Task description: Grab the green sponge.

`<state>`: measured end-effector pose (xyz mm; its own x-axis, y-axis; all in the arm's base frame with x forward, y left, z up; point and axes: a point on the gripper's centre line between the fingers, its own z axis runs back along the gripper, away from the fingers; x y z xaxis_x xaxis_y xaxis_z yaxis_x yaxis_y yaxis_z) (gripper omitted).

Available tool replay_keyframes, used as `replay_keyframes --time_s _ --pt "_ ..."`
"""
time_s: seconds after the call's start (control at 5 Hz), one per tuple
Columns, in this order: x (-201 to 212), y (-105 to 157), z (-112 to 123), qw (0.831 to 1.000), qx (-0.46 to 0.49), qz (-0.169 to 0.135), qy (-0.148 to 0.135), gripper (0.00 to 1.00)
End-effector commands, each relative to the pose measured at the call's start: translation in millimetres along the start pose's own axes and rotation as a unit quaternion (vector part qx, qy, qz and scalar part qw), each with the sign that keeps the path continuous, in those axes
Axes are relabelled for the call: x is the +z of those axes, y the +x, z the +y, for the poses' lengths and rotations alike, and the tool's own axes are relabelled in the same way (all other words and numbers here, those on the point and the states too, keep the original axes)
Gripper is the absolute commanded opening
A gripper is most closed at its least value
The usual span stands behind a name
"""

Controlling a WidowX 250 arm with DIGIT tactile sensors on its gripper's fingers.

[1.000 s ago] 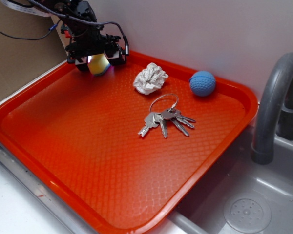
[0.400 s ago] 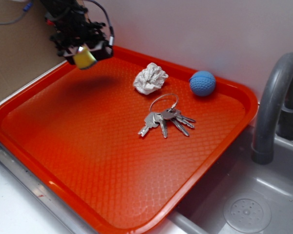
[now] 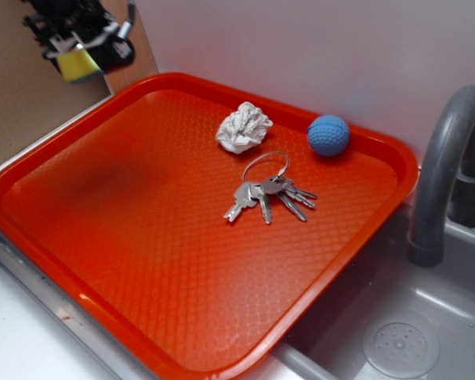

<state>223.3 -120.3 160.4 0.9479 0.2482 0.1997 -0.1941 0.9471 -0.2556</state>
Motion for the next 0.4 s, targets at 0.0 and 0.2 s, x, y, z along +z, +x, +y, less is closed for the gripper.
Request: replay_keyframes --time_s 0.0,0.2 --pt "103 -27 -28 0.989 -0.109 -0.060 -0.079 0.00" --pt "125 -31 -27 0.981 -0.131 -0.091 -0.114 0.00"
